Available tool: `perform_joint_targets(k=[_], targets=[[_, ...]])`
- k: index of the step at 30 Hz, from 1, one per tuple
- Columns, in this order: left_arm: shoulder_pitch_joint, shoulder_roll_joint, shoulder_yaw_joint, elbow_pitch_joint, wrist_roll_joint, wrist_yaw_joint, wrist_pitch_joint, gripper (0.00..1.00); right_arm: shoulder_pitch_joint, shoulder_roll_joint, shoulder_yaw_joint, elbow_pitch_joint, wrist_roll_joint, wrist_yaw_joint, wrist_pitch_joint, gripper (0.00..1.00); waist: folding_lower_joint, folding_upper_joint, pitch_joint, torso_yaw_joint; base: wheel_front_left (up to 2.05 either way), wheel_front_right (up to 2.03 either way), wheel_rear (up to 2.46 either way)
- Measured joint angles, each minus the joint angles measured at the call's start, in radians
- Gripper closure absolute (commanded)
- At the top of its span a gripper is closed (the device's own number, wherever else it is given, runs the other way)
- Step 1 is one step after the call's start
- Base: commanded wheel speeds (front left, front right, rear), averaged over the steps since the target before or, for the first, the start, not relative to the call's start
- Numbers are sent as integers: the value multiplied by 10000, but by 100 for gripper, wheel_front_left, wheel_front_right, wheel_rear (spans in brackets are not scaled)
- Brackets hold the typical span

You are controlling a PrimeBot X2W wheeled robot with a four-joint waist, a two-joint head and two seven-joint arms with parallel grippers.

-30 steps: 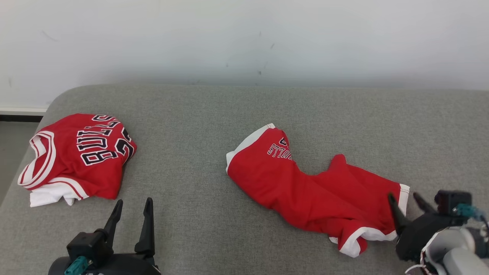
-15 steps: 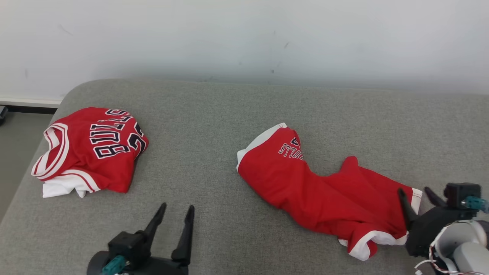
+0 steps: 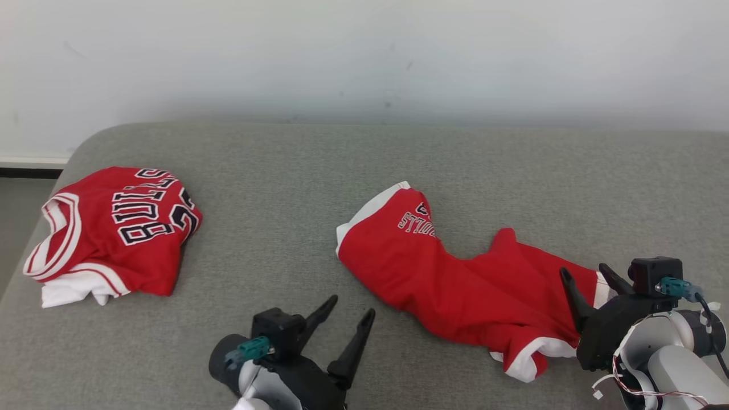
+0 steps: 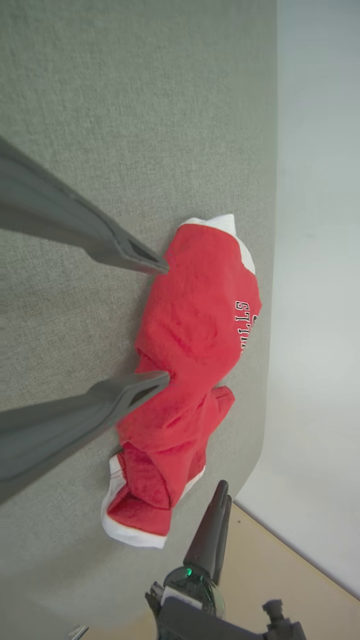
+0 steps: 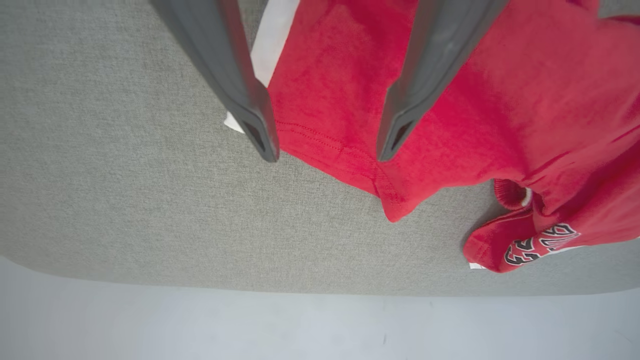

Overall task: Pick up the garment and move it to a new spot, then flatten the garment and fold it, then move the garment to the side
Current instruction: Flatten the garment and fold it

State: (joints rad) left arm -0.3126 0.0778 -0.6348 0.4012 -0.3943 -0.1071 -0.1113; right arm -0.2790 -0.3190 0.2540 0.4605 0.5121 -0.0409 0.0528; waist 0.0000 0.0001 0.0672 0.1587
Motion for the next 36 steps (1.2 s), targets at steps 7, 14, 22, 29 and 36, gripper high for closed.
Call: perform_joint_targets(k=[7, 14, 22, 29, 36], targets=[[-469, -153, -790, 934, -178, -163, 510, 0, -30, 10, 56, -92, -98, 0, 2, 0, 0, 0, 110, -483, 0, 0, 0], [-1632, -221, -1266, 1753, -48, -167, 756, 0, -216, 0, 104, -146, -163, -2, 2, 0, 0, 0, 308, -843, 0, 0, 0], [-2606, -219, -1848, 3172, 263, -176, 966, 0, -477, 219, 385, -322, -278, 29, 12, 0, 0, 0, 528, -1305, 0, 0, 0], [-3111, -240, -1870, 4056, 234, -176, 840, 100, -500, 201, 320, -370, -303, 23, -2, 0, 0, 0, 730, -1759, 0, 0, 0], [-4438, 52, -2408, 4734, 989, -180, 610, 100, -365, 73, 84, -347, -297, -42, -132, 0, 1, 0, 895, -1819, 0, 0, 0]])
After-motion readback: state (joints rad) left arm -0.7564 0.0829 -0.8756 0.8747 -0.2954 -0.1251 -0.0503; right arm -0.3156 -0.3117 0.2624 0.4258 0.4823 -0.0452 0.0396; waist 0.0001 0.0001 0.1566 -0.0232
